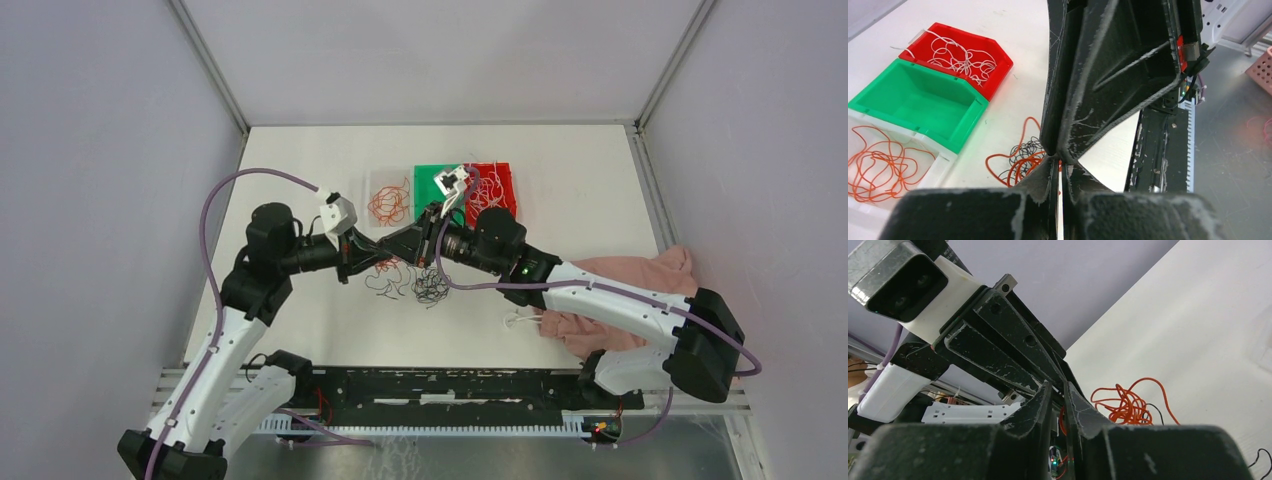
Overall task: Untangle the cables
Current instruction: Untie the cable.
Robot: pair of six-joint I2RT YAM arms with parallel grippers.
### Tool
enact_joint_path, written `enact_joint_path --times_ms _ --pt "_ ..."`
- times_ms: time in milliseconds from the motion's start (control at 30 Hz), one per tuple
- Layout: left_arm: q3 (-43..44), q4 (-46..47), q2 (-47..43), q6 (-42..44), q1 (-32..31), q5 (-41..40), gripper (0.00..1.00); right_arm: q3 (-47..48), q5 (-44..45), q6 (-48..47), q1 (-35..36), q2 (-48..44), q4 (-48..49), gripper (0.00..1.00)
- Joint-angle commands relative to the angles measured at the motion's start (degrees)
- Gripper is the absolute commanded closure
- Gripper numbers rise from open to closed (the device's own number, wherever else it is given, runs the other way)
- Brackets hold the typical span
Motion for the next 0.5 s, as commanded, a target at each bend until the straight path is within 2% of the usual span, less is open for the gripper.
enact_joint_path --times_ms 0,133,200,367,467 --pt "-0.73 7.89 -1.46 -8.26 -0.42 -3.34 0.97 1.08 -0.3 1.21 0.87 -1.81 3.48 0.72" --pt "-1.4 8.29 -2.54 -13.1 -0.37 -3.22 0.97 -2.6 2.12 2.15 -0.77 -5.81 4.25 0.47" --pt "-1.49 8.68 -3.19 -14.36 -0.36 -2.7 0.97 -4.61 3.31 2.17 -2.04 -8.61 3.84 0.38" --pt "0.37 10.64 -3.79 -17.46 -0.36 -3.69 0.97 -10.27 7.82 1.8 -5.23 -15.91 1.17 0.34" --pt "0.7 13.79 -3.92 -22.01 -0.38 -7.14 0.97 -13.05 7.72 -1.24 -5.02 -17.97 3.86 0.33"
